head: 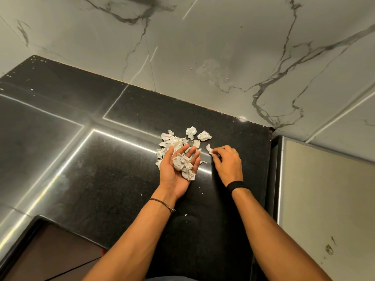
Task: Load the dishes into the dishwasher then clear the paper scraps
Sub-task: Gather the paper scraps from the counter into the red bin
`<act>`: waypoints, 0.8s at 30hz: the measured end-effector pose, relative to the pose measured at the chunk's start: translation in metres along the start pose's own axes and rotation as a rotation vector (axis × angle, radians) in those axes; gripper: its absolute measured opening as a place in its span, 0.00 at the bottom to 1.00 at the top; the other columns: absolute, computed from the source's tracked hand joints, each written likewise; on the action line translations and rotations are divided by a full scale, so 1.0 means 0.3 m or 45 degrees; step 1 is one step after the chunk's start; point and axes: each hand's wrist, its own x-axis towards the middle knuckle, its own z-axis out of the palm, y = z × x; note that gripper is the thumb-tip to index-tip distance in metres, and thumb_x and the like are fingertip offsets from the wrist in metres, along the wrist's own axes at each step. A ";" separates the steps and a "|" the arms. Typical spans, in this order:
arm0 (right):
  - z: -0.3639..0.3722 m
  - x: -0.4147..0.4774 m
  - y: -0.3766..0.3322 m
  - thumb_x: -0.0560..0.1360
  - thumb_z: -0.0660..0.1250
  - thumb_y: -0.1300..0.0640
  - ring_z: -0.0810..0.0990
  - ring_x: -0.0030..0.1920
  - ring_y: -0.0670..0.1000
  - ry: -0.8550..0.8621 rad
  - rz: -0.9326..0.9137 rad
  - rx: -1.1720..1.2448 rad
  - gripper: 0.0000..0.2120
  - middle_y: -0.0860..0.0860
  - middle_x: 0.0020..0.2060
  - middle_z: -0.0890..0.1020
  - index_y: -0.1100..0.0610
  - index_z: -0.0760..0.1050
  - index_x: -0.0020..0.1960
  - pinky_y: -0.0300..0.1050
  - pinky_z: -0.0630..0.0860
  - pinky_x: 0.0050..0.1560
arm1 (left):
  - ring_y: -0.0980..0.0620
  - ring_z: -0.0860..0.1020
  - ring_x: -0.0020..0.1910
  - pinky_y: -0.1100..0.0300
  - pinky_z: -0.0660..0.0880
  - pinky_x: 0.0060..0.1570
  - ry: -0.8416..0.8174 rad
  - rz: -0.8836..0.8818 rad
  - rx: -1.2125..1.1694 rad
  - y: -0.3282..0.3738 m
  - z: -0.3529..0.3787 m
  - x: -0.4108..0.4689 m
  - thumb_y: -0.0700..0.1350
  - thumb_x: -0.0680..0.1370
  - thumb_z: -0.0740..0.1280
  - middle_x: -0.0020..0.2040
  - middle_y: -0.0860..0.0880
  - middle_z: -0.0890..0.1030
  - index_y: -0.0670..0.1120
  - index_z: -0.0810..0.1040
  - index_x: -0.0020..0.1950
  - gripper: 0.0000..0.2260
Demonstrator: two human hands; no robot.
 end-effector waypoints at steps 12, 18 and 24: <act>-0.173 -0.064 -0.209 0.78 0.71 0.54 0.80 0.52 0.45 -0.091 -0.015 0.694 0.05 0.42 0.48 0.83 0.47 0.84 0.51 0.38 0.75 0.54 | 0.40 0.83 0.58 0.45 0.76 0.63 -0.082 -0.040 0.080 -0.024 0.045 0.020 0.57 0.84 0.60 0.61 0.39 0.82 0.41 0.77 0.66 0.22; -0.071 0.140 -0.112 0.79 0.68 0.61 0.80 0.55 0.46 -0.047 0.065 0.388 0.14 0.48 0.57 0.80 0.51 0.81 0.63 0.45 0.78 0.60 | 0.41 0.81 0.61 0.47 0.77 0.63 -0.048 -0.007 -0.004 0.013 0.028 0.014 0.55 0.83 0.62 0.65 0.39 0.81 0.40 0.78 0.64 0.20; 0.045 0.229 -0.051 0.80 0.64 0.63 0.74 0.60 0.59 -0.241 -0.149 -0.107 0.13 0.54 0.57 0.79 0.54 0.81 0.61 0.46 0.68 0.60 | 0.40 0.80 0.62 0.48 0.76 0.65 -0.007 0.035 0.037 0.044 0.013 0.002 0.56 0.83 0.62 0.64 0.38 0.81 0.39 0.77 0.66 0.22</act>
